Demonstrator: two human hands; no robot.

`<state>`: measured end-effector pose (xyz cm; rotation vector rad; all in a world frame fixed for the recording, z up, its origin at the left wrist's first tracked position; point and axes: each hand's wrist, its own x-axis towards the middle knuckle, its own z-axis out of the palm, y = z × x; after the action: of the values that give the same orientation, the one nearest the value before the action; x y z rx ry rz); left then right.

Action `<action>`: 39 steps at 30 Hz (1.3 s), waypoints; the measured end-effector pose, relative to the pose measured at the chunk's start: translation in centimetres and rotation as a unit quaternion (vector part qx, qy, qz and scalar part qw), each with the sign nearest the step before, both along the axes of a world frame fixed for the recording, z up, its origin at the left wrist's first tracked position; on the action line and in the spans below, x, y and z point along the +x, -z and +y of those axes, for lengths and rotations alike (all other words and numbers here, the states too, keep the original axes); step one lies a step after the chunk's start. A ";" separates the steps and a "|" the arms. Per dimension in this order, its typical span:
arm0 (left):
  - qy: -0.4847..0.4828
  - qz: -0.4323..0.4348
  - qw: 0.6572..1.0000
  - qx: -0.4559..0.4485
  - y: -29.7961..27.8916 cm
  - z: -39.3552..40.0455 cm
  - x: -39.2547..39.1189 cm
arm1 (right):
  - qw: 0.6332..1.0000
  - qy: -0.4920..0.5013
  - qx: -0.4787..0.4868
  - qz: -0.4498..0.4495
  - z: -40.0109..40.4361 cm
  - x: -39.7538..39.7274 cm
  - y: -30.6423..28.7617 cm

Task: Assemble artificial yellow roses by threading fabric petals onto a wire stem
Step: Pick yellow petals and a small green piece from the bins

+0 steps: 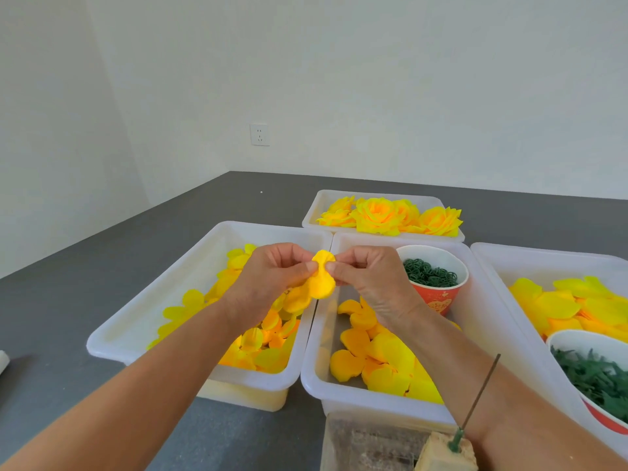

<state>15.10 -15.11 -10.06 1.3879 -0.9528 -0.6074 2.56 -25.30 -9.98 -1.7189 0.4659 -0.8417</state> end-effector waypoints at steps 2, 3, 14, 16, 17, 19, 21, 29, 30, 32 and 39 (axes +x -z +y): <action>-0.037 -0.079 0.996 -0.007 0.2 -0.2 -0.3 | 0.997 0.035 -0.062 0.005 -0.4 -0.2 0.1; -0.052 -0.096 0.994 -0.011 0.2 -0.3 -0.4 | 0.996 0.042 -0.083 0.003 -0.5 -0.3 0.1; -0.061 -0.035 0.995 0.066 -0.7 -1.7 -0.6 | 0.995 0.032 -0.098 0.013 -0.5 -0.3 -0.1; 0.016 0.096 0.994 0.056 -1.0 -1.7 -0.5 | 1.000 -0.014 -0.012 -0.020 -0.4 -0.3 -0.1; 0.043 0.139 0.988 0.047 -1.0 -1.7 -0.3 | 0.997 -0.052 0.045 -0.034 -0.3 -0.3 -0.2; 0.041 0.136 0.989 0.034 -0.6 -1.5 -0.2 | 0.992 -0.067 0.097 -0.040 -0.3 -0.2 -0.2; -0.038 0.011 0.999 0.013 -0.1 -1.4 -0.4 | 0.999 0.016 0.025 -0.015 -0.6 -0.1 -0.1; -0.096 -0.130 0.986 -0.035 -0.6 -0.8 -2.3 | 0.927 0.121 -0.352 -0.047 0.0 -0.2 0.4; -0.090 -0.105 0.990 -0.033 -0.7 -0.7 -2.3 | 0.930 0.099 -0.350 -0.055 0.1 -0.2 0.3; -0.065 -0.059 0.995 -0.042 -0.6 -0.5 -2.0 | 0.945 0.061 -0.315 -0.063 0.1 -0.2 0.1; -0.092 -0.081 0.987 -0.102 -1.1 -0.5 -1.8 | 0.982 0.019 -0.156 -0.107 0.2 0.2 -0.4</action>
<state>13.32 -15.59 -9.00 1.3366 -0.9739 -0.2544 2.72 -25.12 -9.54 -1.8798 0.2285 -1.1625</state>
